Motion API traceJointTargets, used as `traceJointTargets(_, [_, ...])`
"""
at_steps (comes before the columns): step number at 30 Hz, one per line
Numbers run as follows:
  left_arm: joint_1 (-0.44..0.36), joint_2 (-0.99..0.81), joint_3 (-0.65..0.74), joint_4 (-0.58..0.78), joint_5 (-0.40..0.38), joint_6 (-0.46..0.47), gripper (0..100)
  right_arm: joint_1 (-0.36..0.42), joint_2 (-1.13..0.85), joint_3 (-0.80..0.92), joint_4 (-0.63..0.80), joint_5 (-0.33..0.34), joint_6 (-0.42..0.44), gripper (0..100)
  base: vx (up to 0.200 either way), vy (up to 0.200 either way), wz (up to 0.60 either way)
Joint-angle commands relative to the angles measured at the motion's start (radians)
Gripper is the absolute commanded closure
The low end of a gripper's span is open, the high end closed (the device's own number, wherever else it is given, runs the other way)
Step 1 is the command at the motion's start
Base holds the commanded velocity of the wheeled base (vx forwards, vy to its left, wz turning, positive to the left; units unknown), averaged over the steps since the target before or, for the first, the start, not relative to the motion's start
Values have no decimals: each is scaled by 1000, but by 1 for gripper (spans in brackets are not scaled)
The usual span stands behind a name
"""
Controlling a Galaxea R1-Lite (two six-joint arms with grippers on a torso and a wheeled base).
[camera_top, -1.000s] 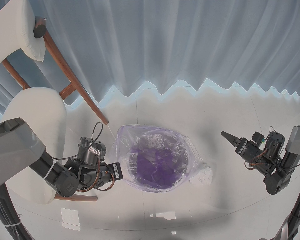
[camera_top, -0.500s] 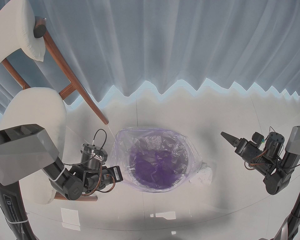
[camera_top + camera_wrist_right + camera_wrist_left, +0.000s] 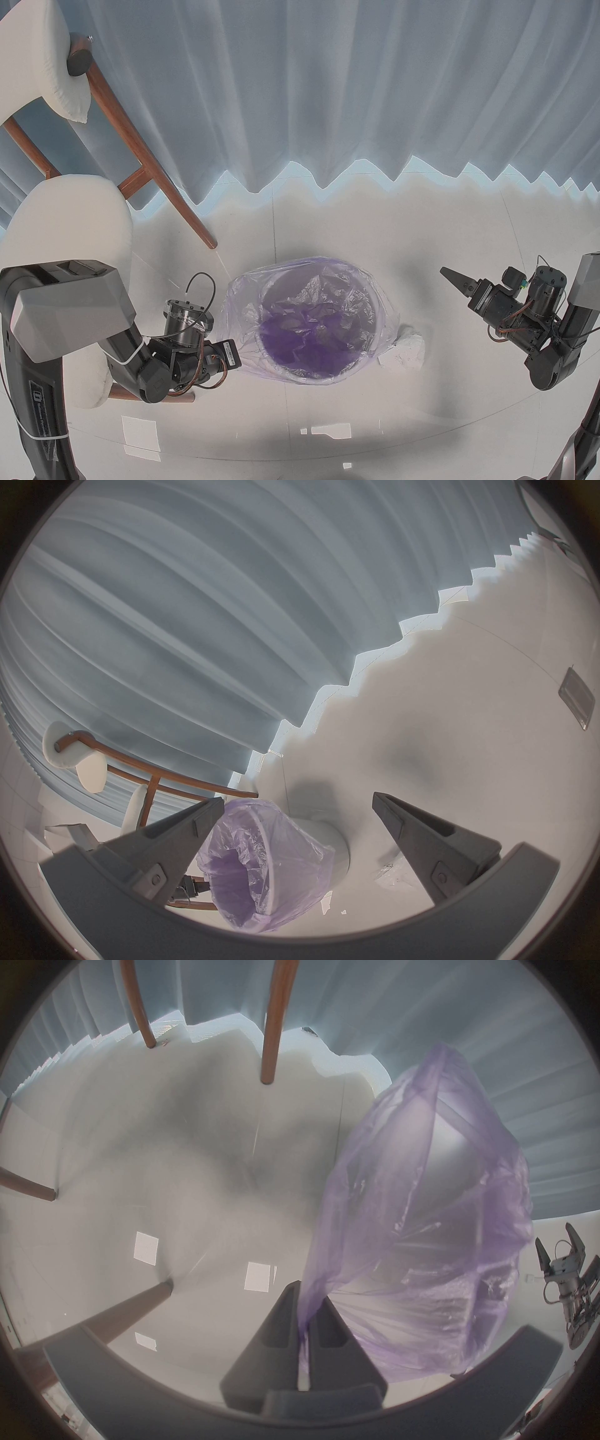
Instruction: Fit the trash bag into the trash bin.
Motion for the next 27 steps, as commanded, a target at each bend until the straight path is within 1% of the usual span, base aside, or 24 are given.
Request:
traceJointTargets(1, [27,58,-8,-43,1,0,100,1,5,0,-17,0,0,0,0,0,0])
traceJointTargets(6, [27,93,-3,-162,0,-5,100,1,7,0,-17,0,0,0,0,0,0])
traceJointTargets(8, [24,95,-3,-190,1,-3,100,1,7,0,-17,0,0,0,0,0,0])
traceJointTargets(13, [27,107,-6,-198,0,-6,100,1,7,0,-17,0,0,0,0,0,0])
traceJointTargets(18, [28,96,34,-198,-11,-11,100,1,10,-1,-17,0,0,0,0,0,0])
traceJointTargets(19, [28,95,46,-201,-12,-11,0,1,13,-1,-17,0,-2,0,0,0,0])
traceJointTargets(20, [28,93,47,-202,-12,-11,0,1,13,-1,-17,0,-2,0,0,0,0])
traceJointTargets(22, [18,67,92,-256,-11,-11,0,1,16,-1,-18,0,-2,0,0,0,0])
traceJointTargets(23, [18,67,92,-256,-11,-11,0,1,16,-1,-18,0,-2,0,0,0,0])
traceJointTargets(27, [-7,29,247,-489,-14,-11,0,1,21,-3,-18,0,-2,0,0,0,0])
